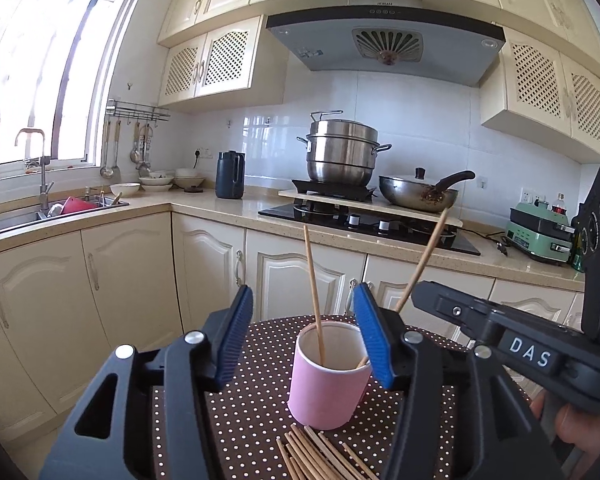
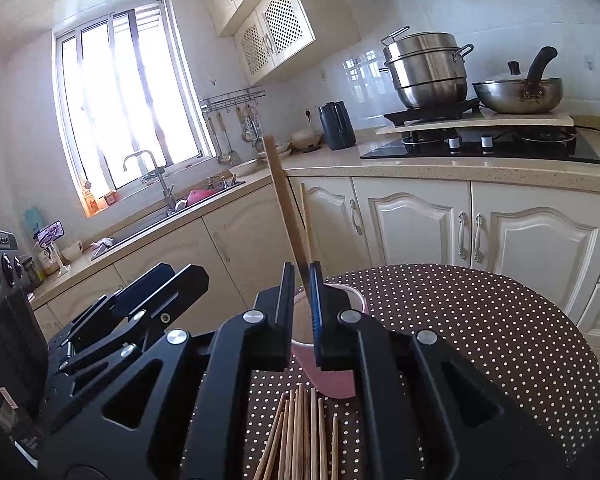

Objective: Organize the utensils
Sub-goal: 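Lower the chopstick into the pink cup and open the right gripper, then move the right gripper back down to the chopstick pile, then close the right gripper on another wooden chopstick, then lift the chopstick with the right gripper over the pink cup, then lower the chopstick into the pink cup with the right gripper while the left gripper lowers and releases its own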

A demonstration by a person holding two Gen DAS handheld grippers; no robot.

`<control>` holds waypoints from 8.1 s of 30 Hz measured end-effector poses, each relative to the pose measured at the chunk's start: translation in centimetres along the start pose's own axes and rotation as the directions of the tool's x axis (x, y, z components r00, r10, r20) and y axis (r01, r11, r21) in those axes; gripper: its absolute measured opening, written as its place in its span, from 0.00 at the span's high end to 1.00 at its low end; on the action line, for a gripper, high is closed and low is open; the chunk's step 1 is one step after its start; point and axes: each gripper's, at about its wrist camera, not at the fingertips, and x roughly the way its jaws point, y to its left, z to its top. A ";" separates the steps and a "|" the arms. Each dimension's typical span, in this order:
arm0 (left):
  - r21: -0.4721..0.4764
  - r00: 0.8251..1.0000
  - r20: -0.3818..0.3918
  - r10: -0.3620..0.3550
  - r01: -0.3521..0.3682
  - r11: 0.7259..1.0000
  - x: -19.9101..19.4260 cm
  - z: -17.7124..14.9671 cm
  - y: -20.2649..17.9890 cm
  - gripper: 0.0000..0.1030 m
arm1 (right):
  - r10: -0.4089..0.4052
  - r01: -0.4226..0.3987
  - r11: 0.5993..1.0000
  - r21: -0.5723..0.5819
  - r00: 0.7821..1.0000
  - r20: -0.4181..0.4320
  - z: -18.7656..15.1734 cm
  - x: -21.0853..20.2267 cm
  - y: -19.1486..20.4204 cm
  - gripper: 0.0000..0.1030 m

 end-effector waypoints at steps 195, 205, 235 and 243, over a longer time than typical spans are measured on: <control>-0.148 0.979 0.132 -0.155 0.174 0.973 13.4 1.7 1.4 0.94 | 0.147 -0.143 0.989 -0.034 0.978 0.150 4.2 8.5 -5.3 0.94; -0.117 0.984 0.071 -0.165 0.172 0.978 11.9 -0.1 1.7 0.94 | 0.150 -0.145 0.988 -0.050 0.983 0.103 2.9 7.2 -5.1 0.94; -0.076 0.991 -0.025 -0.134 0.132 0.988 6.5 -1.7 1.1 0.71 | 0.123 -0.123 0.992 -0.011 0.992 -0.023 -0.2 5.0 -3.3 0.93; -0.075 0.996 -0.015 -0.089 0.088 0.993 3.9 -0.8 1.7 0.54 | 0.118 -0.118 0.993 0.009 0.993 -0.018 0.1 3.6 -2.9 0.91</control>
